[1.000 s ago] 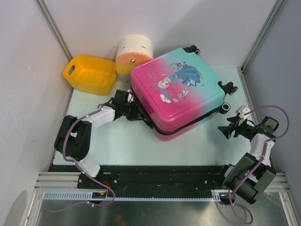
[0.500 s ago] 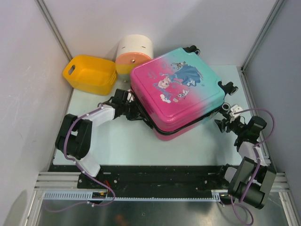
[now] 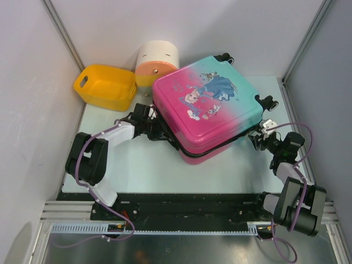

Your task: Open, take out, and arrange the luggage

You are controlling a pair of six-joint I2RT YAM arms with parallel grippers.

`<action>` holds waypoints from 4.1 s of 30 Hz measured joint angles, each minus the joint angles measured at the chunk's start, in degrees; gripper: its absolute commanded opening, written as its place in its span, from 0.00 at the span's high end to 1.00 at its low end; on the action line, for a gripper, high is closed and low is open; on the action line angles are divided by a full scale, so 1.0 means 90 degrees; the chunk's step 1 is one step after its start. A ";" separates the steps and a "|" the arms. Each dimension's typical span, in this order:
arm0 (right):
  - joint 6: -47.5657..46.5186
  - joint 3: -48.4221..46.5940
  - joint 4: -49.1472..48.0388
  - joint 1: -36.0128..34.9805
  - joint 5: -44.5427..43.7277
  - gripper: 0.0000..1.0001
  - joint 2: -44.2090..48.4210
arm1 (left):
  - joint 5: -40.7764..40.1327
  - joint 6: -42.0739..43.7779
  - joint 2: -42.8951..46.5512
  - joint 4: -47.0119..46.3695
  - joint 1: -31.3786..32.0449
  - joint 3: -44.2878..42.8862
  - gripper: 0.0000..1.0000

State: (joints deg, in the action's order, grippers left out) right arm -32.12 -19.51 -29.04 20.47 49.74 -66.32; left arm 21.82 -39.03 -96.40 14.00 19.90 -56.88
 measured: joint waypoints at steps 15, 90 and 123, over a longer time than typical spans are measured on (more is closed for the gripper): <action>-0.0318 0.0000 -0.0301 -0.0340 -0.0461 0.59 -0.0248 | 0.0146 0.0002 -0.0078 0.0066 -0.0056 -0.0068 1.00; -0.0697 -0.0160 0.0189 0.0670 0.0964 1.00 -0.0663 | 0.0080 0.2234 0.0532 0.1253 -0.1435 0.0070 1.00; 0.1241 -0.4357 0.0537 -0.0636 0.1537 1.00 -0.4721 | 0.0675 0.3218 -0.0313 0.2198 -0.1756 -0.0916 1.00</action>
State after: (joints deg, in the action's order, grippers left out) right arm -20.95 -58.72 -24.21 14.74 63.57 -108.81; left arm 27.90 -10.07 -99.22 33.78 4.10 -65.12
